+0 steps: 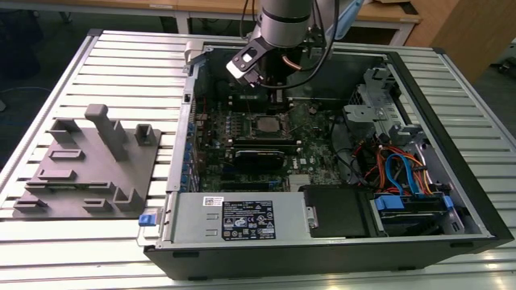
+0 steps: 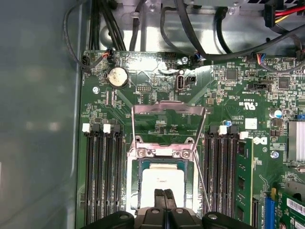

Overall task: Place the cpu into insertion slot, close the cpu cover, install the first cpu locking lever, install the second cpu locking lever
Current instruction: 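Close the cpu cover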

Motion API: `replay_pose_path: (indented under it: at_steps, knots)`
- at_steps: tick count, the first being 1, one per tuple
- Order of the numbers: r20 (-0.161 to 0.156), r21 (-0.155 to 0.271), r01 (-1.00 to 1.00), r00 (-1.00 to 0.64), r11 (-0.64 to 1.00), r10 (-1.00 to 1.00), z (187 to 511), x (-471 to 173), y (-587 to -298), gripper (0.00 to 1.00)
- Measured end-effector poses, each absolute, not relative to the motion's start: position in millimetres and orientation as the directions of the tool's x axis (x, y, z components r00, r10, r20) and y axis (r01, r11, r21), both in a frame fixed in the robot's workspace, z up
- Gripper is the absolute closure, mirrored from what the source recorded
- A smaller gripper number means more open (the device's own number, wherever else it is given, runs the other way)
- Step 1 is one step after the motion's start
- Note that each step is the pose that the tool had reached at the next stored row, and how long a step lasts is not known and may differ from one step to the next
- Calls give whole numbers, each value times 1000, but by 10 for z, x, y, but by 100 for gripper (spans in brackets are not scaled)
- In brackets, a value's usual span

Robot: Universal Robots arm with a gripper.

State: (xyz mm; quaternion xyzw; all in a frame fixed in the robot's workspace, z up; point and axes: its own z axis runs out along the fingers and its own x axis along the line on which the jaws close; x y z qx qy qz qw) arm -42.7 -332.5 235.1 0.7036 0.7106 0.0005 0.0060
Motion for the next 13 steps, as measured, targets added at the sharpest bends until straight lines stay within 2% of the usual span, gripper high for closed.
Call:
replay_pose_path:
  at_steps: [6,13]
  knots:
    - [-8,-17,1000,-10,10,1000,2353,-408,-3325,90]
    - [-8,-17,1000,-10,10,1000,2375,-408,-3324,90]
